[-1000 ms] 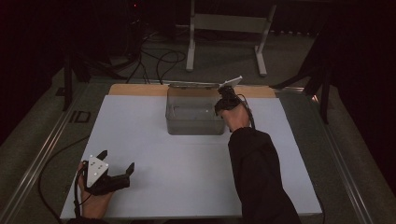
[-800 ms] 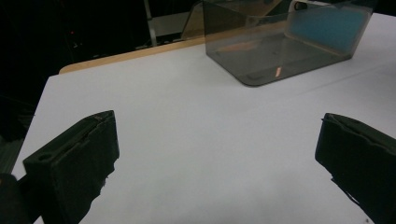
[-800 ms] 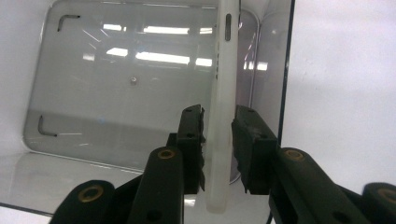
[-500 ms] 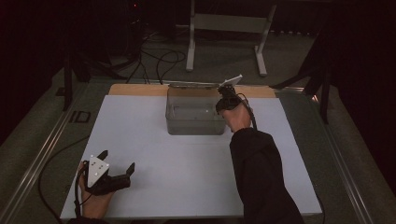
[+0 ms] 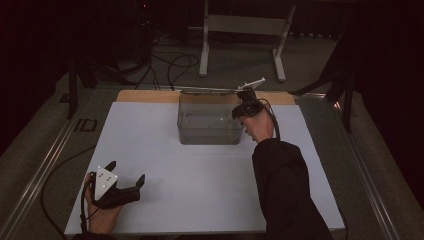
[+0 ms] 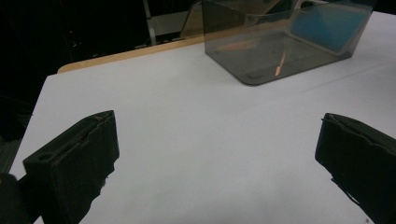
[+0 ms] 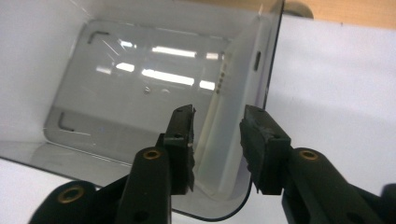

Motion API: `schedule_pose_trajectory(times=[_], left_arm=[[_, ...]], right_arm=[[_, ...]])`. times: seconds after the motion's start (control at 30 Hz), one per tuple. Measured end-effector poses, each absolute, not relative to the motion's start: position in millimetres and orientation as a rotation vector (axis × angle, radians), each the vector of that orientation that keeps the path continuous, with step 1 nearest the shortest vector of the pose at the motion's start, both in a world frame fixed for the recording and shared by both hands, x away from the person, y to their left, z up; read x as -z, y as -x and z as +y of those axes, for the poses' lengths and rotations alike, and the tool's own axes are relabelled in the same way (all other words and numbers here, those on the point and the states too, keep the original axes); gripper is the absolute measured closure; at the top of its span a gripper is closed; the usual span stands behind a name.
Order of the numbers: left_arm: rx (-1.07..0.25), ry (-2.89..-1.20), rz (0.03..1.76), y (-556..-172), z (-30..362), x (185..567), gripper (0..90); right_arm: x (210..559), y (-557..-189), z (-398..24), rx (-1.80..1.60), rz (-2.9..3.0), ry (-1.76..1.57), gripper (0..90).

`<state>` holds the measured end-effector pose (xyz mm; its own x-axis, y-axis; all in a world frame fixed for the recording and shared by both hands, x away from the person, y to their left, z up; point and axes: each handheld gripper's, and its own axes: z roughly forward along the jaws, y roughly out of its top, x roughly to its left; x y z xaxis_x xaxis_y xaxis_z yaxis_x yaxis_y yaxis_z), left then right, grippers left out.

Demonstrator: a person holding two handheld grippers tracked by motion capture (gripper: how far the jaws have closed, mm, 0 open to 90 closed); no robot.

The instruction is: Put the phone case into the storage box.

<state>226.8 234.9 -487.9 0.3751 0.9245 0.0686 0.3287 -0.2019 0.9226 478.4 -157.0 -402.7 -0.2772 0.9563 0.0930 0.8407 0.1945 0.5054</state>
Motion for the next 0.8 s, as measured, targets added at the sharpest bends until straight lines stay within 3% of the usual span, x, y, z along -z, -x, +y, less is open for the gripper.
schedule_pose_trajectory(times=[0.2,0.47,0.8], left_arm=[[-0.827,-1.733,1.111,-226.8,235.0,488.1,0.5],[-0.829,-1.739,1.108,-226.9,234.3,488.0,0.5],[-0.827,-1.743,1.107,-227.2,233.7,488.7,0.5]], right_arm=[[394.9,-469.6,-156.8,-0.774,2.245,-1.562,49.7],[392.7,-460.7,-162.5,-0.859,2.238,-1.533,18.1],[396.8,-438.9,-174.3,-0.872,2.200,-1.426,9.6]])
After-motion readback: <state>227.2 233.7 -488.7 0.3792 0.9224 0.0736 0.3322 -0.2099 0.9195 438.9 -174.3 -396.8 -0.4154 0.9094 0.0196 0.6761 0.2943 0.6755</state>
